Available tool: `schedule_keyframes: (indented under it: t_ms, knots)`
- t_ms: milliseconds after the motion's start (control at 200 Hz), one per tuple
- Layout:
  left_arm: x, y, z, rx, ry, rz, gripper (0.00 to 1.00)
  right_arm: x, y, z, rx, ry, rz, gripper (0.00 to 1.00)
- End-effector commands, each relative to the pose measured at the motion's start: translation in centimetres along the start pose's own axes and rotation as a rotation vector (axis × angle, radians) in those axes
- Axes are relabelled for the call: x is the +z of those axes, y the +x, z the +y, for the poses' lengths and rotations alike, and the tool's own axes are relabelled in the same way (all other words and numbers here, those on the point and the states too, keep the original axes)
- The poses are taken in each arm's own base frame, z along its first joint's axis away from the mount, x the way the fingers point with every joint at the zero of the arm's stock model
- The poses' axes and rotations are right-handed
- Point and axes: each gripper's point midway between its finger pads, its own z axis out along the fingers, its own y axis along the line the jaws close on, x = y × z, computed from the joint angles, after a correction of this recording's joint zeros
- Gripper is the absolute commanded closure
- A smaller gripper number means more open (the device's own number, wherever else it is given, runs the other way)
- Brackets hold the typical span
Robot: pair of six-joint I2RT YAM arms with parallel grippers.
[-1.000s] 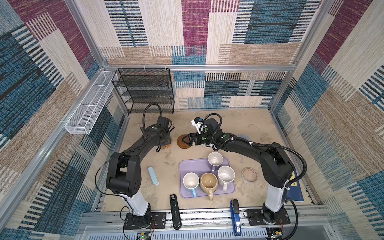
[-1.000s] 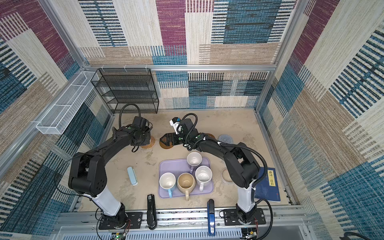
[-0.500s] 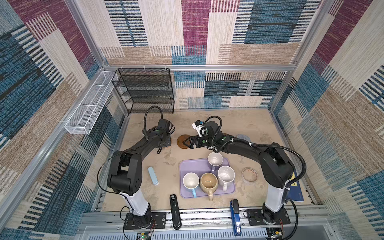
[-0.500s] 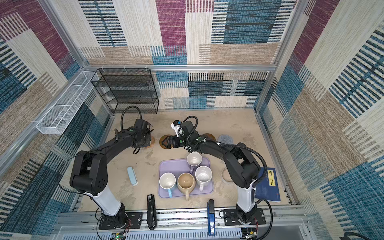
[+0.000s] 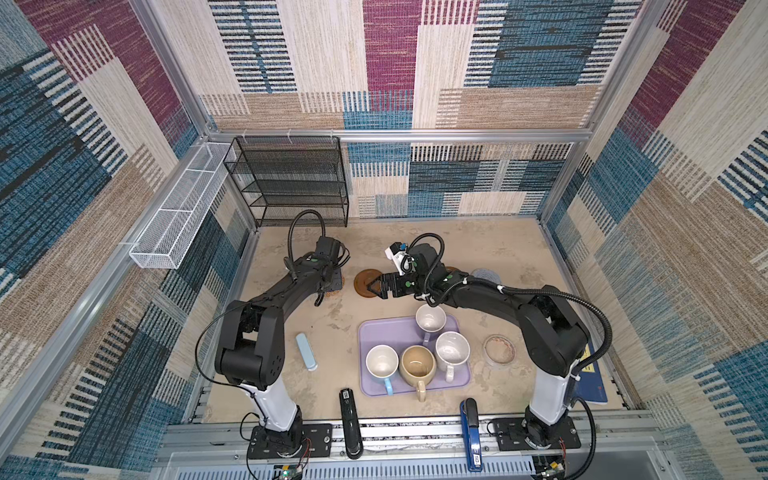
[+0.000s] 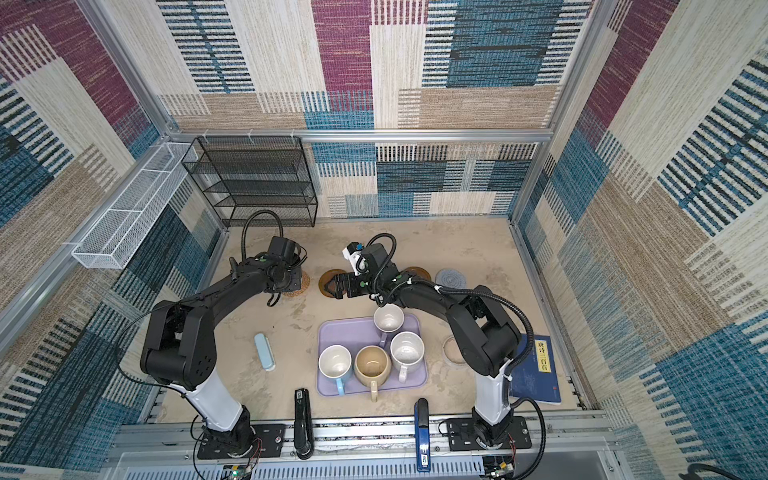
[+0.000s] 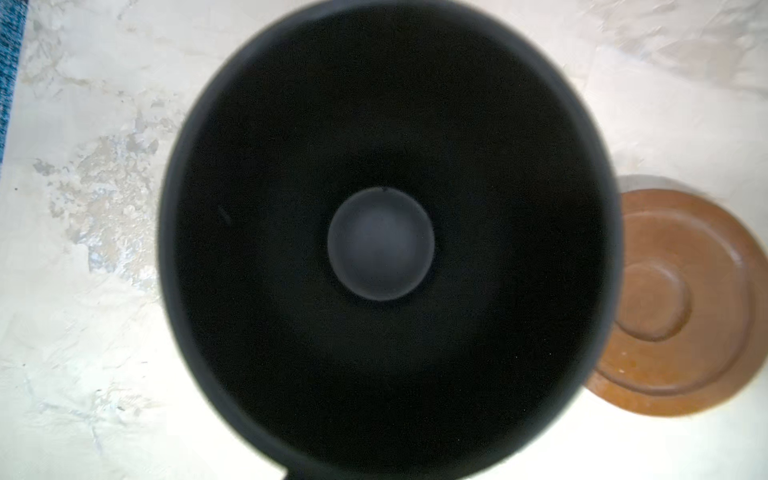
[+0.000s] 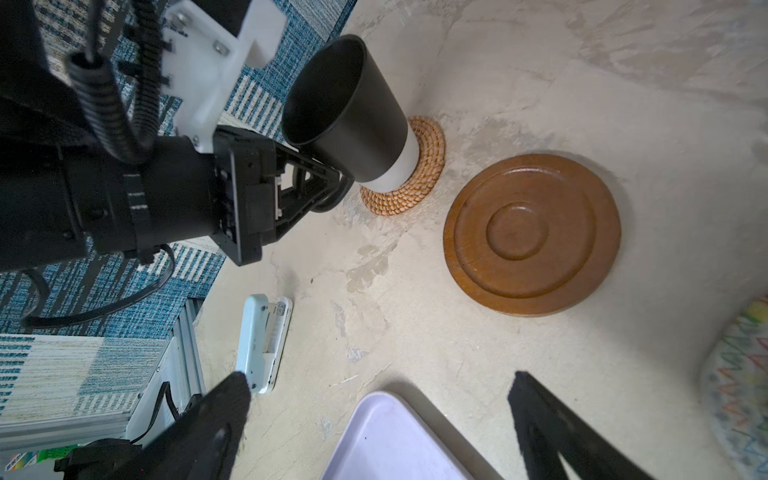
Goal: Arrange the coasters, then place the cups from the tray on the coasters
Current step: 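Lower the black mug onto the rattan coaster and open the left gripper, then raise the left gripper off the mug while the right gripper moves over the tray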
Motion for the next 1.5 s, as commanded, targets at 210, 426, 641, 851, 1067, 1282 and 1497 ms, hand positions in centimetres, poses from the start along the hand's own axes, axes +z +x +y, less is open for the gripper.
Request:
schedule_keyframes:
  t_ms: [210,426,641,851,1067,1282,1497]
  knots:
    - [-0.1,-1.2,0.3,-0.021,-0.012,-0.067,1.00,0.0,-0.5,0.5,-0.015,-0.019,-0.019,0.01]
    - [0.0,-0.6,0.0,-0.025,0.014,-0.054,0.75,0.1,-0.3,0.3,-0.014,-0.015,-0.015,0.00]
    - [-0.2,-0.3,0.2,-0.024,0.003,-0.039,0.48,0.1,-0.1,0.3,-0.009,-0.015,-0.012,0.00]
    - [-1.0,-0.3,0.3,-0.027,0.013,-0.043,0.29,-0.1,-0.3,0.4,-0.013,-0.009,-0.017,0.00]
    - [-4.6,-1.2,0.5,-0.071,0.061,-0.090,0.00,-1.3,-0.9,0.3,-0.029,0.055,-0.034,0.00]
    - [-9.7,-1.6,-0.3,-0.116,0.199,-0.121,0.00,-4.1,-1.7,0.2,-0.056,0.167,-0.072,0.00]
    - [-14.6,-0.9,-2.9,-0.119,0.424,-0.123,0.00,-7.4,-1.1,0.3,-0.053,0.239,-0.076,0.01]
